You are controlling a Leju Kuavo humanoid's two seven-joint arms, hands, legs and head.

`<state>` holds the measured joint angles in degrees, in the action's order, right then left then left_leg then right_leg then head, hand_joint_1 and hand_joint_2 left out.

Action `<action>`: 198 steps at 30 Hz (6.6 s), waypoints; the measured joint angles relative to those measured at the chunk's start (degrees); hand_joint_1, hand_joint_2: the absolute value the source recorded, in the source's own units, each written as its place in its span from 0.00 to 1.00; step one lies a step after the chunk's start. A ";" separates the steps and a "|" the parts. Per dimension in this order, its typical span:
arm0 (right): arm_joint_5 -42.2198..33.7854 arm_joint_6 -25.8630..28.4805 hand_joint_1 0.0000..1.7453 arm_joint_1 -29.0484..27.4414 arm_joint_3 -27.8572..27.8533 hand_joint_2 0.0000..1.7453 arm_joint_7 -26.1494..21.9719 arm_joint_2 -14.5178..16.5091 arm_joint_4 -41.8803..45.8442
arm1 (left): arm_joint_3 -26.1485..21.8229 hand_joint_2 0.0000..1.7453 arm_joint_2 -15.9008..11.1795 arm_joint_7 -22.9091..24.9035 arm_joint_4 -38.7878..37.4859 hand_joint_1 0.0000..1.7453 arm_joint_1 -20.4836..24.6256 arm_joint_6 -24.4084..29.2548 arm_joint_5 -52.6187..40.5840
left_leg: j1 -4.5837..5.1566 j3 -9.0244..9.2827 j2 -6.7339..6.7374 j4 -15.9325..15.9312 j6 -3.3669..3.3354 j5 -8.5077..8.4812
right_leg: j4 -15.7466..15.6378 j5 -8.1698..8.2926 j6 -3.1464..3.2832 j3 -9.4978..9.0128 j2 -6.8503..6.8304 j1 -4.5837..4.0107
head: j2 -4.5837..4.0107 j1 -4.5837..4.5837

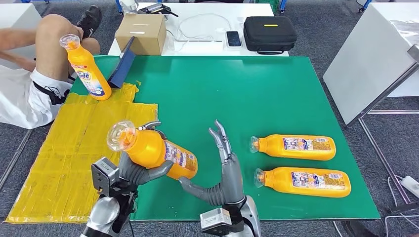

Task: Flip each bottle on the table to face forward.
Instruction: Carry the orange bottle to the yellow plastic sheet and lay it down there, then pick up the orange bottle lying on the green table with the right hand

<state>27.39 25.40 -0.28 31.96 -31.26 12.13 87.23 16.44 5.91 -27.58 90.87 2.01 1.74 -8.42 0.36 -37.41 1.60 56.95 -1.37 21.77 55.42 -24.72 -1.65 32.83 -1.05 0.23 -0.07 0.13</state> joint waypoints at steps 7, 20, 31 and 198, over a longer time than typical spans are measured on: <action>-7.05 -8.60 0.00 -0.82 -3.67 1.00 3.93 -0.08 3.47 | -4.34 1.00 0.49 -0.49 2.65 1.00 -3.45 10.94 -10.75 | 0.00 0.00 0.09 -0.01 0.00 0.00 | 0.01 0.01 0.00 -0.02 0.08 -0.01 | 0.00 -0.01; -4.98 -9.42 0.00 0.43 -5.12 1.00 5.58 1.22 4.62 | -10.05 1.00 1.76 -0.19 8.31 1.00 -10.25 23.94 -30.59 | -0.02 0.01 -0.11 -0.02 0.04 0.04 | 0.00 -0.14 -0.13 0.32 0.03 0.00 | 0.01 -0.01; -4.59 -6.57 0.00 3.05 -5.21 1.00 5.60 0.62 4.97 | -13.52 1.00 1.75 4.92 0.01 1.00 -5.04 37.87 -57.74 | -0.01 0.03 -0.08 -0.01 0.00 -0.01 | 0.00 -0.08 -0.14 -0.06 0.03 0.00 | 0.01 -0.01; 27.67 -19.88 0.00 22.84 -14.16 1.00 20.59 -22.35 -16.76 | -4.09 1.00 1.74 -6.03 -2.67 0.00 -0.66 5.19 -17.18 | 0.15 -0.10 -0.12 0.04 0.01 -0.23 | 0.26 0.16 -0.18 0.13 0.07 0.17 | 0.01 0.02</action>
<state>55.05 5.52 22.56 17.80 -10.67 -10.22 70.47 12.35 7.65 -33.61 88.19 1.35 6.93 -25.60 0.52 -37.51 1.48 56.99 -1.36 21.54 55.67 -24.56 -1.83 32.96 -0.98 0.40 -0.06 0.15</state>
